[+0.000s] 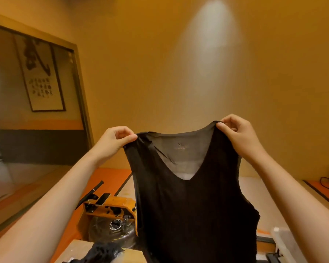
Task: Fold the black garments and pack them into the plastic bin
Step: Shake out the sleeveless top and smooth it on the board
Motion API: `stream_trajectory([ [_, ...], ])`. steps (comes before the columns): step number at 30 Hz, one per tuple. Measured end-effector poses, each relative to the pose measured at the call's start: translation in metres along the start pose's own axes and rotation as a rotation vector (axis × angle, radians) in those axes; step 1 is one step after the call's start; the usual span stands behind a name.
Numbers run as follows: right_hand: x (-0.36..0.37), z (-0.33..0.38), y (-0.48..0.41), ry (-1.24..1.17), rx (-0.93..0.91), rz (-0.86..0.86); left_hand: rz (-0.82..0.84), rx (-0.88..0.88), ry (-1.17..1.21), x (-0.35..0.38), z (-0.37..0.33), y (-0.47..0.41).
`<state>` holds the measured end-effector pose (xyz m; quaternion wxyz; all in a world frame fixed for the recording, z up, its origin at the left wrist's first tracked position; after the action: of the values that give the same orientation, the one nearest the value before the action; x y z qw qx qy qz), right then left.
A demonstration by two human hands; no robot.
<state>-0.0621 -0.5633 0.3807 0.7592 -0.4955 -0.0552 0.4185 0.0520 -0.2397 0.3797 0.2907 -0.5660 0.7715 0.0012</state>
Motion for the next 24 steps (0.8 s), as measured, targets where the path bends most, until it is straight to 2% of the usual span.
stream_trajectory([
  [6,-0.029,0.008,-0.011,0.044,-0.016,0.087,-0.144,0.116,-0.221,0.007,-0.033,0.003],
  [11,-0.053,0.037,-0.009,0.072,-0.068,0.070,-0.263,0.201,-0.265,-0.007,-0.056,0.013],
  [16,-0.059,0.082,-0.007,0.056,-0.114,-0.024,-0.251,0.280,-0.268,-0.029,-0.080,0.031],
  [24,-0.063,0.168,0.026,0.027,-0.183,-0.115,-0.160,0.300,-0.037,-0.068,-0.094,0.091],
])
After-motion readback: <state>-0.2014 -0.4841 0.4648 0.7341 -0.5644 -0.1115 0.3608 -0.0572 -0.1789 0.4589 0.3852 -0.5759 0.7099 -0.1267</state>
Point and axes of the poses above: each hand's wrist, its own y-axis away from the middle knuckle, its own x-axis out of the palm, z = x × y, the point moved 2 cm from there along -y, towards the middle knuckle, and after that the axes turned 10 degrees about -x, right-handed, at the moved point
